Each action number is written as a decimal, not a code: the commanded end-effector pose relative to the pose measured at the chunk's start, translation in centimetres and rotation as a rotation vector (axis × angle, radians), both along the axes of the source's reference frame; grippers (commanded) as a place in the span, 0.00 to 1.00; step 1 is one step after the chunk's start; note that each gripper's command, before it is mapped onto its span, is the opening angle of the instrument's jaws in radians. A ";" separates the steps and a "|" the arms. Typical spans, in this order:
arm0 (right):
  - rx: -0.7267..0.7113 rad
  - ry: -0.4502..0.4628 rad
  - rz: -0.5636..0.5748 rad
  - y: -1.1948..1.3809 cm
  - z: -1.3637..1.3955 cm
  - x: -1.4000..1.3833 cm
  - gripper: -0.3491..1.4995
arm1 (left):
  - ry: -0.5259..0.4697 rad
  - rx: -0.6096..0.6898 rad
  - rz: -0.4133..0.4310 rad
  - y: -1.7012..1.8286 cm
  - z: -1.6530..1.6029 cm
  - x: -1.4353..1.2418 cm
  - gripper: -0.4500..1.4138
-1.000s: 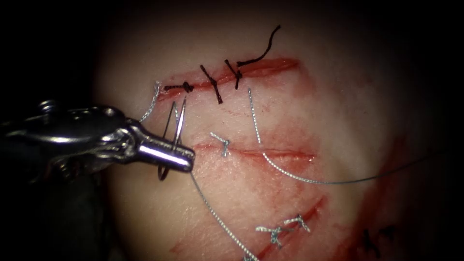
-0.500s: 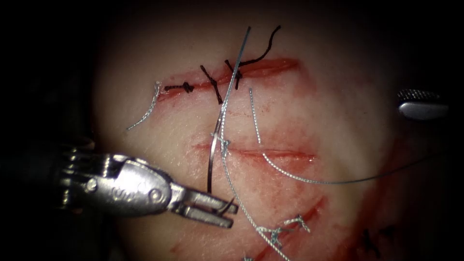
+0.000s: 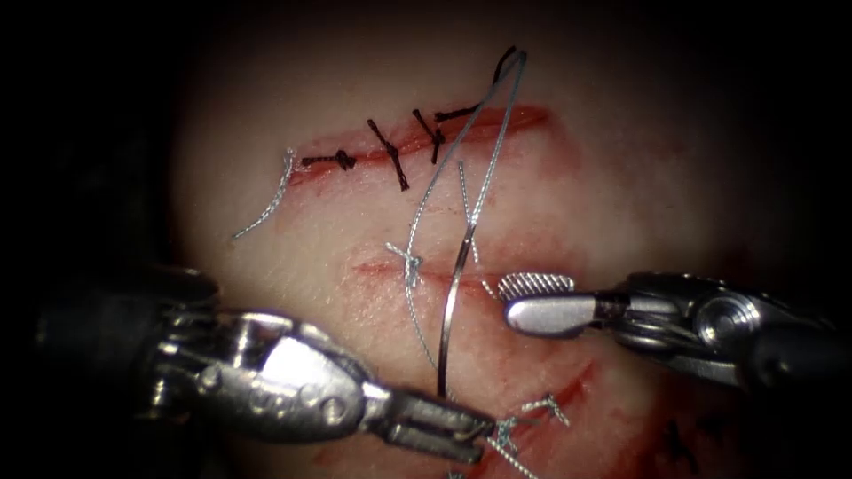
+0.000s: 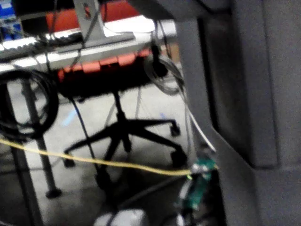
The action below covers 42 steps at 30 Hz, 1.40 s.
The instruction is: Wound Closure
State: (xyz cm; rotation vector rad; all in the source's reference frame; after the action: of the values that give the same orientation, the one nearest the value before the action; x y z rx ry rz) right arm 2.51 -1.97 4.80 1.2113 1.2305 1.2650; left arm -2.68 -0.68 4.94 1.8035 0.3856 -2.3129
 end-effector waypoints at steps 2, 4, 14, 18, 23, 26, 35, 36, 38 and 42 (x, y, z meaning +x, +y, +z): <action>0.005 0.061 0.000 0.01 -0.01 0.22 0.59 | -0.005 -0.009 0.003 0.00 0.05 -0.05 0.00; 0.004 0.088 0.006 0.01 -0.03 0.24 0.53 | -0.005 -0.009 0.004 -0.01 0.05 -0.05 0.00; 0.013 0.125 0.036 0.06 -0.11 0.33 0.58 | -0.005 -0.023 0.007 -0.05 0.12 -0.09 0.00; 0.022 0.115 0.058 0.10 -0.11 0.38 0.60 | 0.001 -0.028 -0.006 -0.05 0.12 -0.10 0.00; -0.043 0.070 0.138 0.18 -0.18 0.39 0.59 | 0.013 -0.035 -0.030 -0.03 0.09 -0.08 0.00; -0.043 0.038 0.157 0.23 -0.19 0.39 0.55 | 0.018 -0.038 -0.040 -0.03 0.08 -0.08 0.00; -0.047 0.017 0.177 0.27 -0.16 0.38 0.43 | 0.027 -0.039 -0.058 -0.03 0.08 -0.07 0.00; -0.047 0.017 0.177 0.27 -0.16 0.38 0.43 | 0.027 -0.039 -0.058 -0.03 0.08 -0.07 0.00; -0.047 0.017 0.178 0.27 -0.16 0.37 0.23 | 0.027 -0.039 -0.058 -0.03 0.08 -0.07 0.00; -0.049 0.004 0.176 0.24 -0.15 0.34 0.00 | 0.029 -0.040 -0.061 -0.03 0.08 -0.07 0.00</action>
State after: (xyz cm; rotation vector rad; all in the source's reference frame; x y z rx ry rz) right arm 2.77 -1.72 4.63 1.0825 1.3809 1.3589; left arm -2.69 -0.69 4.96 1.7901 0.2910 -2.3721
